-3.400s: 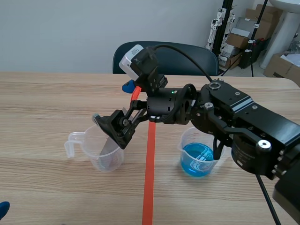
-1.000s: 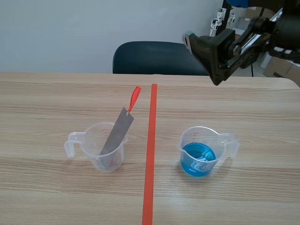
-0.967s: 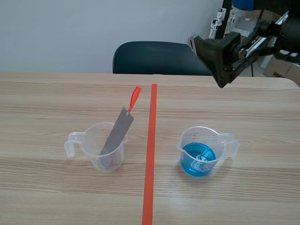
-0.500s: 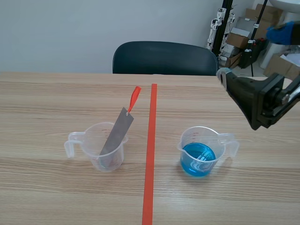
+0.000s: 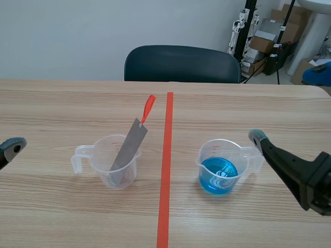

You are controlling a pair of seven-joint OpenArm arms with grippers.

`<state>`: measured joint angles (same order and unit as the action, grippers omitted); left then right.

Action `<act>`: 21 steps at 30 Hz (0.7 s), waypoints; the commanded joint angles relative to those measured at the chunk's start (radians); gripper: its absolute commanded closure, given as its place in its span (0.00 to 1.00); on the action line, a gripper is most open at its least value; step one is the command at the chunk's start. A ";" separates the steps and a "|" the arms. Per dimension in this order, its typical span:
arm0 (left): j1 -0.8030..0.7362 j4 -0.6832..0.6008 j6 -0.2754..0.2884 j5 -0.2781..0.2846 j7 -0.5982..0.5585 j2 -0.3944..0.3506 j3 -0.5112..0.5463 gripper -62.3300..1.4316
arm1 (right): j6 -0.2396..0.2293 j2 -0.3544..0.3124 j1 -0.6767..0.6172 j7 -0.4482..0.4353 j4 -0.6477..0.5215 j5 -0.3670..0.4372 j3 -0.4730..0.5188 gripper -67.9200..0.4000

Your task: Do the redox reaction experiment. return to the home posture

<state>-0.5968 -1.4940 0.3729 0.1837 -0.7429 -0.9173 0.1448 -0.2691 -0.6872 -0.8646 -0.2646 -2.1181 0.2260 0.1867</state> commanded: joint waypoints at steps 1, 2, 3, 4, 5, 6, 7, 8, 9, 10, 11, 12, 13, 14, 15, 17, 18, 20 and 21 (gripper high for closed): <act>0.011 -0.005 0.006 0.014 -0.011 0.002 -0.002 0.00 | 0.016 -0.002 0.011 -0.011 -0.008 -0.007 0.010 0.00; 0.016 -0.005 0.008 0.014 -0.006 0.002 -0.008 0.00 | 0.016 -0.003 0.011 -0.008 -0.008 -0.014 0.010 0.00; 0.018 -0.005 0.008 0.015 -0.006 0.002 -0.010 0.00 | 0.016 -0.003 0.011 -0.007 -0.008 -0.014 0.010 0.00; 0.018 -0.005 0.008 0.015 -0.006 0.002 -0.011 0.00 | 0.016 -0.006 0.007 -0.008 -0.008 -0.014 0.010 0.00; 0.020 -0.005 0.008 0.015 -0.007 0.002 -0.011 0.00 | 0.016 -0.010 -0.003 -0.011 -0.008 -0.014 0.010 0.00; 0.030 -0.005 0.009 0.015 -0.005 0.003 -0.011 0.00 | 0.015 -0.019 -0.010 -0.019 -0.008 -0.014 0.010 0.00; 0.036 -0.005 0.008 0.015 0.008 0.003 -0.011 0.00 | 0.015 -0.029 -0.022 -0.024 -0.008 -0.014 0.010 0.00; 0.044 -0.005 0.009 0.015 0.014 0.003 -0.011 0.00 | 0.015 -0.038 -0.031 -0.044 -0.008 -0.014 0.010 0.00; 0.052 -0.005 0.013 0.015 0.020 0.005 -0.012 0.00 | 0.016 -0.044 -0.042 -0.061 -0.008 -0.014 0.010 0.00; 0.058 -0.005 0.014 0.015 0.029 0.005 -0.012 0.00 | 0.019 -0.049 -0.050 -0.068 -0.008 -0.014 0.010 0.00; 0.065 -0.005 0.019 0.015 0.039 0.005 -0.012 0.00 | 0.019 -0.053 -0.052 -0.068 -0.008 -0.014 0.010 0.00; 0.068 -0.005 0.019 0.015 0.046 0.005 -0.012 0.00 | 0.019 -0.053 -0.052 -0.068 -0.008 -0.014 0.010 0.00; 0.068 -0.005 0.019 0.015 0.056 0.005 -0.012 0.00 | 0.019 -0.052 -0.052 -0.068 -0.008 -0.014 0.010 0.00; 0.068 -0.005 0.019 0.015 0.064 0.005 -0.012 0.00 | 0.022 -0.053 -0.052 -0.068 -0.008 -0.014 0.010 0.00; 0.068 -0.005 0.023 0.015 0.067 0.005 -0.014 0.00 | 0.032 -0.053 -0.052 -0.068 -0.008 -0.014 0.010 0.00; 0.068 -0.005 0.023 0.015 0.068 0.005 -0.023 0.00 | 0.046 -0.053 -0.052 -0.068 -0.008 -0.014 0.010 0.00; 0.068 -0.005 0.023 0.015 0.072 0.005 -0.030 0.00 | 0.045 -0.053 -0.052 -0.068 -0.008 -0.014 0.010 0.00; 0.069 -0.005 0.023 0.015 0.085 0.005 -0.045 0.00 | 0.045 -0.053 -0.052 -0.068 -0.008 -0.014 0.010 0.00; 0.075 -0.005 0.024 0.015 0.093 0.005 -0.056 0.00 | 0.045 -0.053 -0.052 -0.068 -0.008 -0.014 0.010 0.00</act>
<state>-0.5327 -1.4940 0.3950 0.1848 -0.6472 -0.9169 0.1028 -0.2249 -0.7372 -0.9260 -0.3237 -2.1181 0.2024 0.1879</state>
